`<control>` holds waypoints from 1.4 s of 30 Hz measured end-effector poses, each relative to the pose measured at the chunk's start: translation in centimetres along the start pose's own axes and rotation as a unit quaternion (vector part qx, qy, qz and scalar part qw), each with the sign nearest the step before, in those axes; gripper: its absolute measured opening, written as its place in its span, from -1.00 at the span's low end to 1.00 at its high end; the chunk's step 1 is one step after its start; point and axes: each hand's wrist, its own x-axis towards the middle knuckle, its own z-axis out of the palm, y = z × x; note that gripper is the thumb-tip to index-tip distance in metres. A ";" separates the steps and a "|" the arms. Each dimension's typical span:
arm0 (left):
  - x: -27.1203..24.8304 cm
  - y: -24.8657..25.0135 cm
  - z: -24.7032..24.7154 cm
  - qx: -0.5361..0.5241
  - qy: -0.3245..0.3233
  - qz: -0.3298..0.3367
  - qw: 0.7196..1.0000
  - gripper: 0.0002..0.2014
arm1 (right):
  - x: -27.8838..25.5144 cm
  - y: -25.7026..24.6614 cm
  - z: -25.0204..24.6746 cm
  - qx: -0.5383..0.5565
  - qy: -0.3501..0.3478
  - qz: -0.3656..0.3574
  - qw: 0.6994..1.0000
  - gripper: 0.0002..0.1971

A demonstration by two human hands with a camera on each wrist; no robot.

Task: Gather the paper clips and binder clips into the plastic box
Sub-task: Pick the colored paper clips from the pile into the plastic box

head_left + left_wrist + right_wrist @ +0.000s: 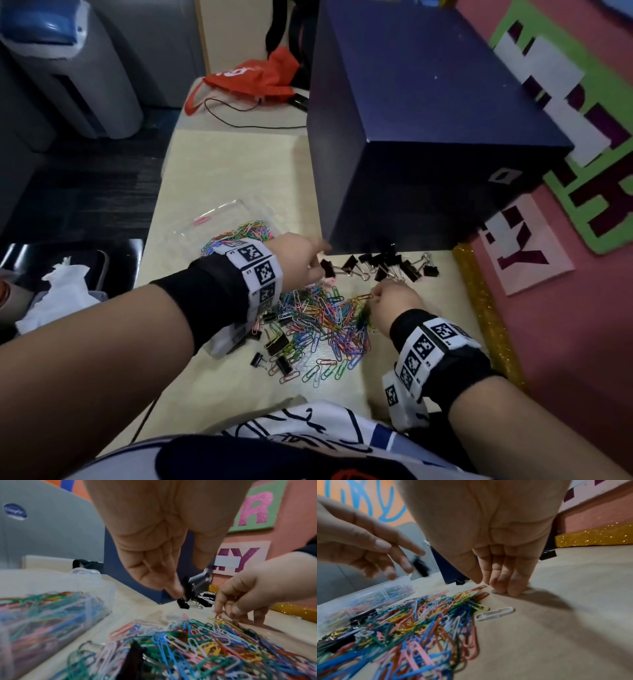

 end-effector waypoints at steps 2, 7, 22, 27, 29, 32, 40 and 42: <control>0.1 0.0 0.6 0.002 -0.031 -0.001 1.000 -0.52 | -0.4 0.0 0.1 0.007 0.000 -0.009 1.000 -0.58; -0.8 -1.6 1.6 0.158 -0.109 -0.049 0.980 -0.75 | -1.6 -0.6 0.7 -0.008 -0.015 -0.063 0.998 -0.53; -3.4 -5.4 3.9 0.076 -0.056 -0.154 0.984 -0.62 | -5.3 -7.3 1.6 -0.186 -0.011 -0.428 0.884 -0.65; -4.0 -5.5 4.3 0.077 -0.011 -0.143 0.987 -0.79 | -5.8 -7.8 2.6 -0.265 -0.033 -0.483 0.834 -0.53; -4.0 -5.2 4.5 0.072 -0.003 -0.130 0.989 -0.75 | -5.8 -7.8 2.8 -0.266 -0.035 -0.480 0.835 -0.54; -4.0 -4.9 4.5 0.060 -0.033 -0.106 0.992 -0.64 | -5.9 -7.8 3.0 -0.246 -0.025 -0.467 0.849 -0.58; -3.4 -4.4 4.3 0.101 -0.016 -0.095 0.990 -0.68 | -5.8 -7.3 3.5 -0.223 0.011 -0.469 0.855 -0.68; -3.4 -4.3 4.1 0.112 -0.016 -0.091 0.989 -0.64 | -5.5 -7.1 3.2 -0.200 0.022 -0.456 0.867 -0.69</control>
